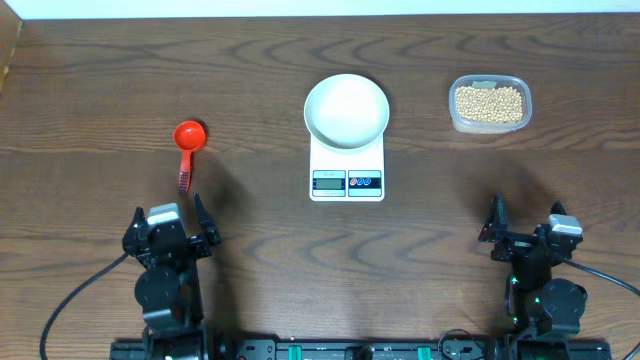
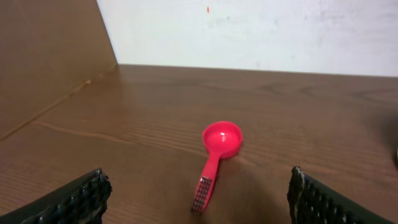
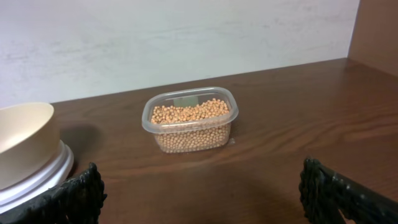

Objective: Scoop item into bowl and weigh 50g on scale
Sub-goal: 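Move the left gripper forward and down over the red scoop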

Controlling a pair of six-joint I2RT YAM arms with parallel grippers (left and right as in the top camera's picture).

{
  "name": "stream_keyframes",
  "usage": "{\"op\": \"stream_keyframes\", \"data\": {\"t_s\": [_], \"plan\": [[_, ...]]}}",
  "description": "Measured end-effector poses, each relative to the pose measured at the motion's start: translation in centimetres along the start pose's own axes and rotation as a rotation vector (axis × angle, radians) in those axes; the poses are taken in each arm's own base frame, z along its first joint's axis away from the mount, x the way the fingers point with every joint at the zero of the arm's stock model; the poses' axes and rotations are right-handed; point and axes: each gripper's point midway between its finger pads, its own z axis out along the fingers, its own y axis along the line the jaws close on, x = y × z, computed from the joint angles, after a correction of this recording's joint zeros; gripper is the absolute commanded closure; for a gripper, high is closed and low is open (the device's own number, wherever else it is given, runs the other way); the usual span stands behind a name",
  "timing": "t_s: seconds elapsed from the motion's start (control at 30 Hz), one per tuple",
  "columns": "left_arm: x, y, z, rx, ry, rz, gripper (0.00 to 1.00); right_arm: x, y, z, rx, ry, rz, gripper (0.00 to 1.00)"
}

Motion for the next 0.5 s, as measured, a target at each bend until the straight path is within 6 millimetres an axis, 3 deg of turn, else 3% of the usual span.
{"op": "stream_keyframes", "data": {"t_s": [0.27, 0.5], "plan": [[-1.0, -0.2, 1.5, 0.014, 0.106, 0.01, 0.07, 0.0, 0.0, 0.0, 0.0, 0.001, 0.0, 0.01], [-3.0, -1.4, 4.4, 0.078, 0.205, 0.023, 0.07, 0.0, 0.0, 0.0, -0.001, 0.001, 0.0, 0.01]]}}
